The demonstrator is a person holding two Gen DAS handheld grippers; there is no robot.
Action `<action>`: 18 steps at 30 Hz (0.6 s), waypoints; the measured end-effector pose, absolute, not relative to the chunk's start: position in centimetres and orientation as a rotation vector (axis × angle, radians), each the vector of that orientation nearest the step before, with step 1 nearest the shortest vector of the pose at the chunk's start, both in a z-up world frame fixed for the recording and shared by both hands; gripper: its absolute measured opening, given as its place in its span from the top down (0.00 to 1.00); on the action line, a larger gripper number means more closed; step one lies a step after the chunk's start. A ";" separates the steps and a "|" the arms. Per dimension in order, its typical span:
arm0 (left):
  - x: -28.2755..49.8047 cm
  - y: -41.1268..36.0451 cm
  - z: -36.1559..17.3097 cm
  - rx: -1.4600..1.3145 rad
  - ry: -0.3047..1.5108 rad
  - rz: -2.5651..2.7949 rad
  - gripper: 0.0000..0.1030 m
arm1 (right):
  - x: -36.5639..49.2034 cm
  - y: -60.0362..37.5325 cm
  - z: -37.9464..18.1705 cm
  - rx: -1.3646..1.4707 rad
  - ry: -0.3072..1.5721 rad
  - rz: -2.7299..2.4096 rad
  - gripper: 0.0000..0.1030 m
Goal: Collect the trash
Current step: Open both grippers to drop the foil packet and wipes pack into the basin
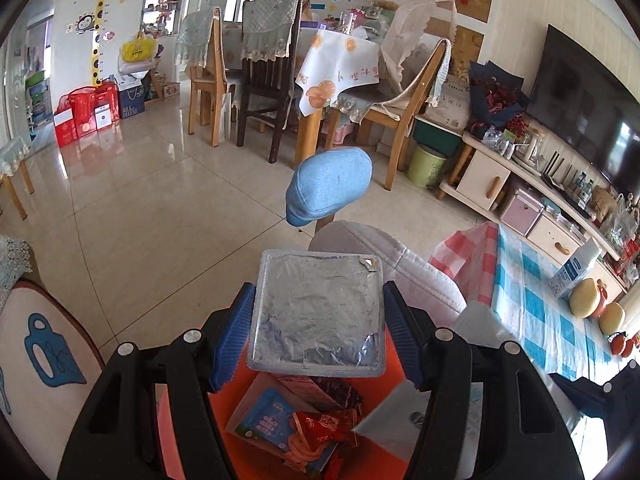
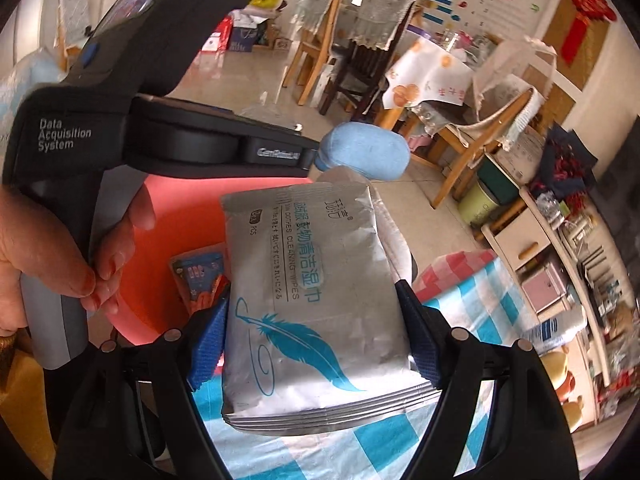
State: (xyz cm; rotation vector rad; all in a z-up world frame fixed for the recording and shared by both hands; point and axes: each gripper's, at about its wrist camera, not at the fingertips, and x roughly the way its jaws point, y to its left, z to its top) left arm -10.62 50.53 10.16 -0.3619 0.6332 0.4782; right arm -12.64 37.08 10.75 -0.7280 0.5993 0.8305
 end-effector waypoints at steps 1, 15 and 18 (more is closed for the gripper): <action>-10.8 50.7 10.0 -0.364 0.636 0.479 0.38 | -12.7 37.5 10.5 -0.742 0.604 0.839 0.25; -10.2 50.6 9.6 -0.353 0.656 0.519 0.17 | -14.0 39.1 8.6 -0.809 0.565 0.858 0.17; -10.0 50.3 9.6 -0.351 0.657 0.513 0.17 | -13.9 38.2 9.2 -0.769 0.557 0.838 0.17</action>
